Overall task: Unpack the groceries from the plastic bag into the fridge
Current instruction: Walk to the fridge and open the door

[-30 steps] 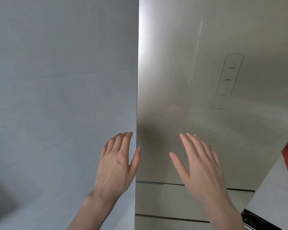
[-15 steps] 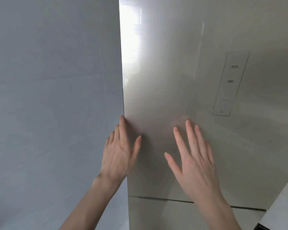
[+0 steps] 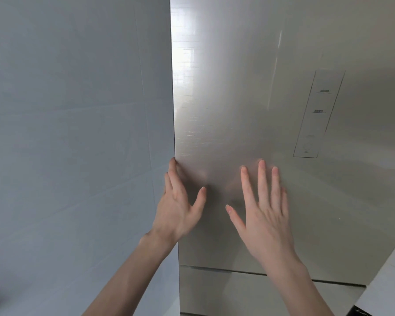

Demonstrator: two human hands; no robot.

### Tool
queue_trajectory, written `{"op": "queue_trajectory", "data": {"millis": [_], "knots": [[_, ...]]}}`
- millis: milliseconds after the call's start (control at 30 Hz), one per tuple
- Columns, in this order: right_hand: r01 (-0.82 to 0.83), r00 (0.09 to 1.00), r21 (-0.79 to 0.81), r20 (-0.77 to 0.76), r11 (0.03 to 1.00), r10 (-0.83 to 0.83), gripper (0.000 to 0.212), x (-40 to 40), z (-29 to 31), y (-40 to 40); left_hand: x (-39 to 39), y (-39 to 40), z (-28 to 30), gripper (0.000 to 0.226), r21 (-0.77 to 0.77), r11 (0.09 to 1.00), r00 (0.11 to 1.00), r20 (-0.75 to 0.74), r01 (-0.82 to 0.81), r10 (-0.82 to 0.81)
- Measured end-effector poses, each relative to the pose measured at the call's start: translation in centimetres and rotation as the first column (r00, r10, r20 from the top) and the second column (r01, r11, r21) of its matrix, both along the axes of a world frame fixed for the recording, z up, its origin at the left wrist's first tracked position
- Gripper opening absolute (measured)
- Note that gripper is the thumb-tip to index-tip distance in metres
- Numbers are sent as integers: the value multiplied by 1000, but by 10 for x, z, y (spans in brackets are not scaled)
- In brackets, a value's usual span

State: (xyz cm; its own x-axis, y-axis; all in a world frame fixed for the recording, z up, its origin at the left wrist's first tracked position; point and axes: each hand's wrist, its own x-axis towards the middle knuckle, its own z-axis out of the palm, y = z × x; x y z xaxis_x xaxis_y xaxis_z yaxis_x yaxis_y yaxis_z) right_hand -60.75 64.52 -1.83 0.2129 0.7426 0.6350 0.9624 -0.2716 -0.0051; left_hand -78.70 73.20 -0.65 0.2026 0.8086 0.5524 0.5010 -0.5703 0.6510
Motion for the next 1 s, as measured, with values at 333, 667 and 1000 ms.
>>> {"op": "queue_trajectory", "data": {"millis": [333, 667, 1000], "knots": [[-25, 999, -15, -43, 1000, 24, 87, -10, -4, -21, -19, -31, -3, 101, 26, 999, 998, -54, 20, -19], [1, 992, -33, -125, 999, -5, 84, -44, 5, -76, -56, -88, -5, 95, 98, 986, 986, -104, 138, -127], [-95, 944, -3, -318, 995, 89, 78, -129, 21, -169, -97, -169, -8, 83, 120, 918, 921, -154, 378, -359]]}}
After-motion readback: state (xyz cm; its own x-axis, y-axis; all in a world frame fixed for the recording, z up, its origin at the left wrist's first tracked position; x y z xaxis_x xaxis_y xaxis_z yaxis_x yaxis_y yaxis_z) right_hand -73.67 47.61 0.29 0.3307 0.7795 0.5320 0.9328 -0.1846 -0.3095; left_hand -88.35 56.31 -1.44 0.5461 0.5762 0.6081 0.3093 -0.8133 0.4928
